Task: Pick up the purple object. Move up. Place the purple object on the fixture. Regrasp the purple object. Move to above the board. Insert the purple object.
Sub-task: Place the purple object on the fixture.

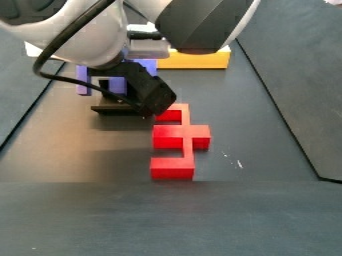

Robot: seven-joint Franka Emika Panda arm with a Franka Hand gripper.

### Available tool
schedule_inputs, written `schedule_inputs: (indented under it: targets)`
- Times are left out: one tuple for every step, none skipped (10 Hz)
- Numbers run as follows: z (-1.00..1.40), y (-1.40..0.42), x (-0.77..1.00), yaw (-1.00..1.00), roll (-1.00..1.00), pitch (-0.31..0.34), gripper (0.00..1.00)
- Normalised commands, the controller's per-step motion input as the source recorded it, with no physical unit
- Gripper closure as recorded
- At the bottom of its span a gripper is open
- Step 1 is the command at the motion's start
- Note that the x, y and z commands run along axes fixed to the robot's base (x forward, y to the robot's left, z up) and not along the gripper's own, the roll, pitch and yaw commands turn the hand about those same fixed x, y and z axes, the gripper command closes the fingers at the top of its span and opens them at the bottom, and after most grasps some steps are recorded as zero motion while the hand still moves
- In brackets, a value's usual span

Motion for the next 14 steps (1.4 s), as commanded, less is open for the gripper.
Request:
schedule_inputs:
  targets:
    - [-0.13, 0.08, -0.08, -0.13, -0.14, 0.000, 1.00]
    - [-0.13, 0.05, -0.11, 0.00, -0.07, -0.014, 1.00]
    - [-0.23, 0.00, -0.11, 0.02, 0.00, -0.091, 1.00]
    - [-0.26, 0.00, 0.00, 0.07, 0.00, -0.003, 1.00]
    - [-0.25, 0.00, 0.05, 0.07, 0.00, 0.000, 1.00]
    - [-0.22, 0.01, 0.08, 0.13, 0.01, 0.000, 1.00]
    - [-0.12, 0.05, 0.15, 0.15, 0.00, 0.000, 1.00]
    - [-0.08, 0.07, 0.13, 0.12, 0.00, 0.003, 1.00]
    - [-0.08, 0.07, 0.00, 0.07, 0.00, 0.000, 1.00]
    - [-0.05, 0.01, 0.00, 0.04, 0.00, 0.000, 1.00]
    - [-0.05, 0.00, 0.00, 0.02, 0.00, 0.000, 1.00]
    - [-0.05, 0.00, 0.39, -0.01, 0.00, 0.197, 1.00]
    - [-0.05, 0.00, 0.39, -0.09, 0.00, 0.211, 1.00]
    - [-0.06, 0.00, 0.39, -0.09, 0.00, 0.211, 1.00]
